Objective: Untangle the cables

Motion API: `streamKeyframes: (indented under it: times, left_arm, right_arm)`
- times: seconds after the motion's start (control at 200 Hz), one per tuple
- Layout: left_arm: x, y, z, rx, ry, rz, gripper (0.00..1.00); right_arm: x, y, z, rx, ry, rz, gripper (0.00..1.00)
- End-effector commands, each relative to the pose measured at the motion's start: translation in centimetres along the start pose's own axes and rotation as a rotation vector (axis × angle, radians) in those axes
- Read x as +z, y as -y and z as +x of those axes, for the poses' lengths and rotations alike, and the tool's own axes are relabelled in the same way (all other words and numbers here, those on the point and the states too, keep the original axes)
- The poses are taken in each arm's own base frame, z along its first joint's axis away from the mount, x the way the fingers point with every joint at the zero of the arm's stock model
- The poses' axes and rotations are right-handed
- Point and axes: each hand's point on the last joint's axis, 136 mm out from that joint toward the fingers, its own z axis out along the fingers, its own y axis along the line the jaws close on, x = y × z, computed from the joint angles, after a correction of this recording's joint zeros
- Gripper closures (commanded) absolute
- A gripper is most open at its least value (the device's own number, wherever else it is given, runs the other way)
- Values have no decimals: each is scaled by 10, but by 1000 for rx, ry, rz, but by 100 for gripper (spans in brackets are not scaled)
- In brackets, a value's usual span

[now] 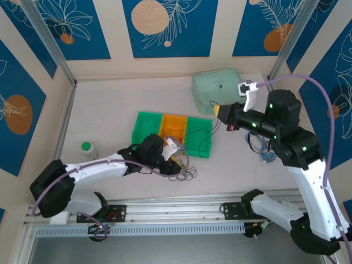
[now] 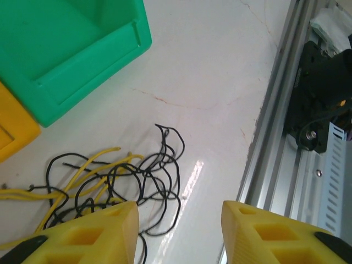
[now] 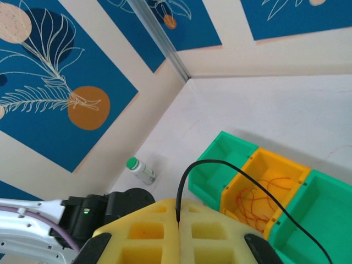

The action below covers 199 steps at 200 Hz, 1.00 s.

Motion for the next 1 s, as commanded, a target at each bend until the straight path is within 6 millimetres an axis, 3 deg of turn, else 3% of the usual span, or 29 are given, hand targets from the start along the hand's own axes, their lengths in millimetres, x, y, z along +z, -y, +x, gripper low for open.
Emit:
streamKeyframes:
  times: [0.0, 0.245, 0.5, 0.57, 0.735, 0.865, 0.99]
  left_arm:
    - [-19, 11, 3, 33, -41, -1, 55]
    - [-36, 25, -3, 19, -59, 30, 59]
    - [-45, 22, 16, 16, -168, -3, 61]
    - [-48, 32, 4, 25, -114, 40, 60]
    - [-64, 73, -53, 73, 111, 227, 59]
    - [-92, 110, -87, 124, 238, 382, 60]
    - [-127, 133, -101, 183, 313, 430, 60]
  right_arm:
    - [11, -5, -1, -19, -10, -73, 100]
    - [43, 29, -6, 40, -15, -61, 100]
    - [48, 42, -44, 64, 63, -104, 100]
    - [56, 43, -44, 78, 45, -134, 100]
    - [85, 50, -24, 128, -40, -188, 100]
    - [97, 80, -15, 149, -42, -99, 100]
    - [107, 111, -8, 199, -63, -52, 100]
